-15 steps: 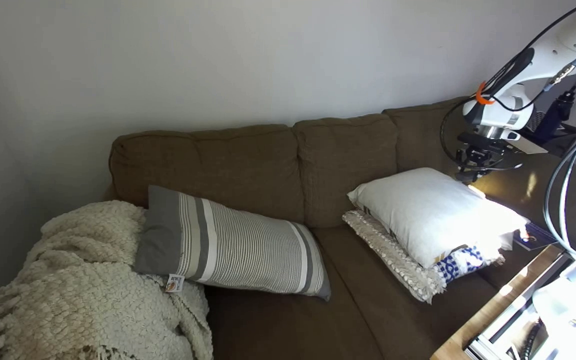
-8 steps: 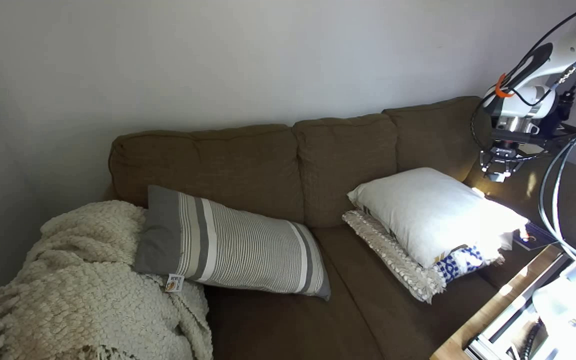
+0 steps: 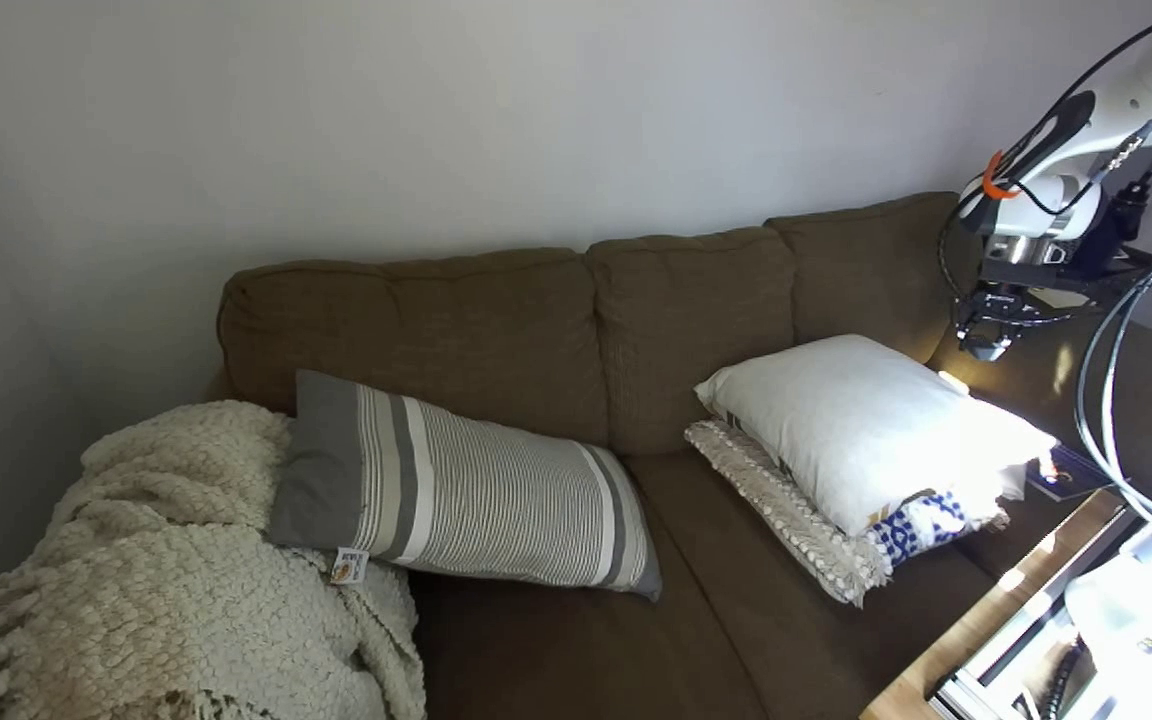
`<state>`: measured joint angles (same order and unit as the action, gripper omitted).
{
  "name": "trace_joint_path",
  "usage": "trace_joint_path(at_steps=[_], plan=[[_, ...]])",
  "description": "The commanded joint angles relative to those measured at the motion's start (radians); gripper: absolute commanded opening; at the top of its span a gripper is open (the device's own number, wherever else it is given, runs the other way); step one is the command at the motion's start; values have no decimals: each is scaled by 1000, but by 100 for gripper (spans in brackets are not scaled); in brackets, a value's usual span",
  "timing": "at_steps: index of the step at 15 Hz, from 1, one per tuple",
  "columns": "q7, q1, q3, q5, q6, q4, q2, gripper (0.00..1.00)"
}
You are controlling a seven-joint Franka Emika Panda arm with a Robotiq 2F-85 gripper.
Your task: Put the remote directly on the sofa
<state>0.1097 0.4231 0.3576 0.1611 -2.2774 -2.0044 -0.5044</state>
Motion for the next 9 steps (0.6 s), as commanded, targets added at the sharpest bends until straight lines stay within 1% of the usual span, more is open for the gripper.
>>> trace_joint_path(at_steps=[1, 3, 6, 7, 8, 9], plan=[[-204, 73, -34, -31, -58, 85, -97, 26], [-324, 115, -58, -37, -51, 138, -155, 26], [-456, 162, -69, -95, -16, 238, -268, 26], [-480, 167, -63, -125, -9, 267, -303, 26], [-468, 175, -60, -136, -5, 306, -342, 26], [-401, 181, -54, -118, 23, 353, -378, 26]])
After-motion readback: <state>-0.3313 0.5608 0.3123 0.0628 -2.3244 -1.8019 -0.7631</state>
